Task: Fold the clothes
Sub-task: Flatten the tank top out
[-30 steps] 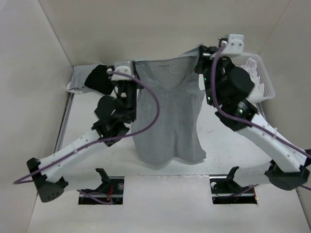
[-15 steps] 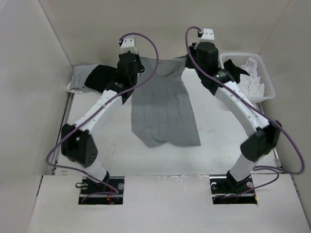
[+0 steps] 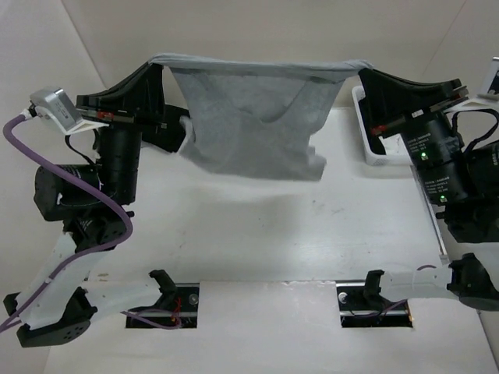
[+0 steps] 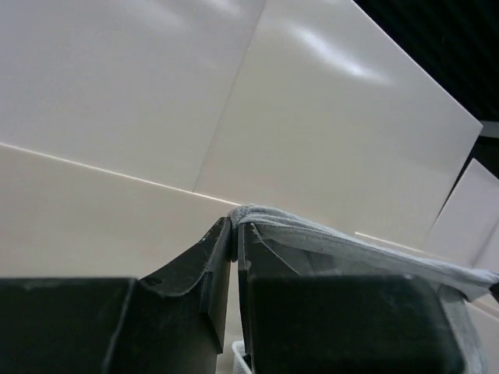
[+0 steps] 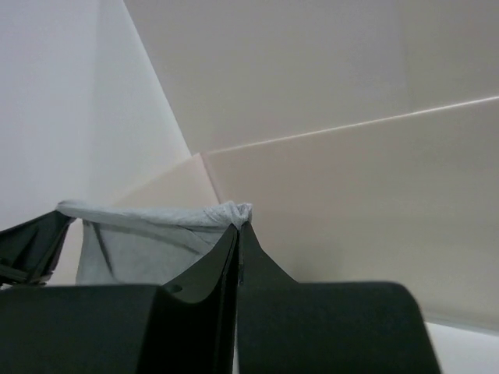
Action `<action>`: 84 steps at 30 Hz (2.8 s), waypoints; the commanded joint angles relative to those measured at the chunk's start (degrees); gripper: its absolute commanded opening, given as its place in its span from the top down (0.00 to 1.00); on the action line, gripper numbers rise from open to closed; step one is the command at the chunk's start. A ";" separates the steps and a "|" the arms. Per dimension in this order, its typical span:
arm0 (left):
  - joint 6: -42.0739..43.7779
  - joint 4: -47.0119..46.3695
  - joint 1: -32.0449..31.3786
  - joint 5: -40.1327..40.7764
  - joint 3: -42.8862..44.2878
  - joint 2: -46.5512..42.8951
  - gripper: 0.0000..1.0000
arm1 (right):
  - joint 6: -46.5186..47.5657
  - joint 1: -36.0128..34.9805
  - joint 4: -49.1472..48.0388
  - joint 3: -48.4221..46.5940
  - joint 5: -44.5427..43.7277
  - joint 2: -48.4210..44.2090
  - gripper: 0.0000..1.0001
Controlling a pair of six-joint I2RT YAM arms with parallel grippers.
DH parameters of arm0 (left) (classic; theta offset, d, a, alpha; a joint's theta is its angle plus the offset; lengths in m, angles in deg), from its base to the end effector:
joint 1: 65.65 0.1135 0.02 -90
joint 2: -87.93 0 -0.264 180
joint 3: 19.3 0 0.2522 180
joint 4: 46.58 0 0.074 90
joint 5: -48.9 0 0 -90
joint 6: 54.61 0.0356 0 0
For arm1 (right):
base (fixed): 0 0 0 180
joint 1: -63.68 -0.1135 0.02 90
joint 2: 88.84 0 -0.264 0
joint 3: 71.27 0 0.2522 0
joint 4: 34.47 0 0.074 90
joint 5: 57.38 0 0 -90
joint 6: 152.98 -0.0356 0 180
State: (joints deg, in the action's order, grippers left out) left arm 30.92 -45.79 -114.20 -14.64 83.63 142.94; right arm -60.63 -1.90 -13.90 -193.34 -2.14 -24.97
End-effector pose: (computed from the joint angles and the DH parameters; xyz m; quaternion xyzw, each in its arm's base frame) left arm 0.0845 -0.0717 0.5946 -0.0640 0.4097 -0.3296 0.8482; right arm 0.0674 0.0994 0.6279 -0.0130 0.4990 0.3367 0.7984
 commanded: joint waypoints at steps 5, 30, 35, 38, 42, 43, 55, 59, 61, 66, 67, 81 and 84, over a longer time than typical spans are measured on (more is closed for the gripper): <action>15.53 -4.77 -11.41 11.59 2.50 -0.07 0.99 | 19.96 -11.71 -9.08 -3.83 -16.21 3.45 1.00; -8.27 5.67 30.32 -1.06 17.85 58.71 0.95 | -21.59 47.25 10.24 -27.72 24.83 61.09 0.93; -8.18 8.49 30.23 -0.97 22.21 59.18 0.66 | -23.71 47.26 4.89 -19.08 24.57 54.27 0.55; -11.42 5.95 29.27 -0.62 8.98 51.12 0.61 | -25.54 45.42 1.29 -1.35 24.22 44.26 0.59; -19.94 0.42 25.85 0.52 -15.97 38.02 0.66 | -32.30 40.42 -4.60 23.00 25.09 31.51 0.88; -22.66 -0.12 24.79 0.61 -23.00 34.24 0.69 | -33.89 38.49 -5.74 28.54 25.44 28.70 0.94; -44.65 22.27 27.85 -11.84 -65.85 1.35 0.79 | -43.04 20.37 -11.91 71.02 20.62 5.84 0.98; -50.63 29.83 30.14 -17.66 -71.31 -5.06 0.71 | -44.36 18.61 -10.07 76.92 18.33 -1.11 0.96; -52.39 33.26 29.80 -18.11 -72.55 -9.45 0.69 | -44.54 18.43 -9.19 78.68 18.15 -4.10 0.96; -54.15 42.23 29.18 -17.85 -72.47 -15.62 0.68 | -45.41 18.87 -8.04 82.64 17.19 -8.15 0.93; -54.24 42.76 29.00 -17.93 -72.55 -15.89 0.68 | -45.59 19.48 -8.04 83.26 17.10 -8.50 0.92; -54.68 37.94 26.19 -17.32 -72.20 -7.02 0.78 | -45.68 23.08 -9.71 84.06 17.45 -6.23 0.83; -54.59 37.32 25.57 -17.41 -72.12 -6.40 0.89 | -45.77 24.49 -9.71 83.88 17.10 -4.30 0.72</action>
State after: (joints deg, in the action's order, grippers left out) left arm -23.61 -8.74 -87.95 -31.49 11.39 135.37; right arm -106.05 21.35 -21.34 -109.23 16.20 -30.71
